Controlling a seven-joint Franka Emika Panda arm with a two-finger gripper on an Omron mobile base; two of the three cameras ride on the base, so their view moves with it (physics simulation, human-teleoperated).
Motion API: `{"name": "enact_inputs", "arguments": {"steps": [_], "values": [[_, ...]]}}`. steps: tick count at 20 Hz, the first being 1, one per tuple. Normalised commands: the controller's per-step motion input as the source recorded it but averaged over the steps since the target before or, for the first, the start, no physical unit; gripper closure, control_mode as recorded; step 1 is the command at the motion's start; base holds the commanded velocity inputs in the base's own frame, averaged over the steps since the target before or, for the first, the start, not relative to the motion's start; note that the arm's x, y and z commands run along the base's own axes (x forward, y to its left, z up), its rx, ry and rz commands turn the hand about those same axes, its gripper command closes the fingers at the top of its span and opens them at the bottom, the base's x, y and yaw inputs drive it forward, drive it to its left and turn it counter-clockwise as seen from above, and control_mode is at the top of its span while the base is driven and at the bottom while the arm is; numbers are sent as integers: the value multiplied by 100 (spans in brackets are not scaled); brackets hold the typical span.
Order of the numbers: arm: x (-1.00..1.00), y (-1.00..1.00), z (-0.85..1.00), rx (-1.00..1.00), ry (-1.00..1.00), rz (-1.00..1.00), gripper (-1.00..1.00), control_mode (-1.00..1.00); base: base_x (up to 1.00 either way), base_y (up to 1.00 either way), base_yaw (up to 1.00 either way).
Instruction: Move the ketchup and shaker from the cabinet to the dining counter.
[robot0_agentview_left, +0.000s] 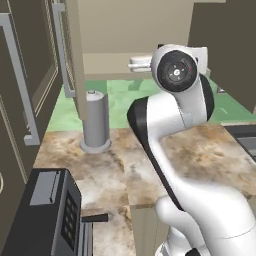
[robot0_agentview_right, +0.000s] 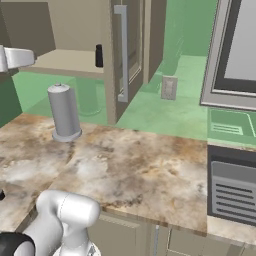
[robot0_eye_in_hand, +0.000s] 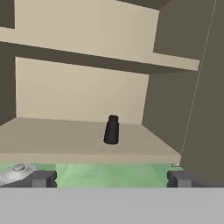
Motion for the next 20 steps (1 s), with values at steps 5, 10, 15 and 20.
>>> {"name": "enact_inputs", "arguments": {"steps": [5,10,15,20], "values": [[16,-20,0,18,4,1,-100,-100,0,0,0],[34,-6,23,18,14,0,-100,-100,0,0,0],[22,0,4,3,6,0,-100,-100,0,0,0],[19,-1,0,0,1,0,-100,-100,0,0,0]]}}
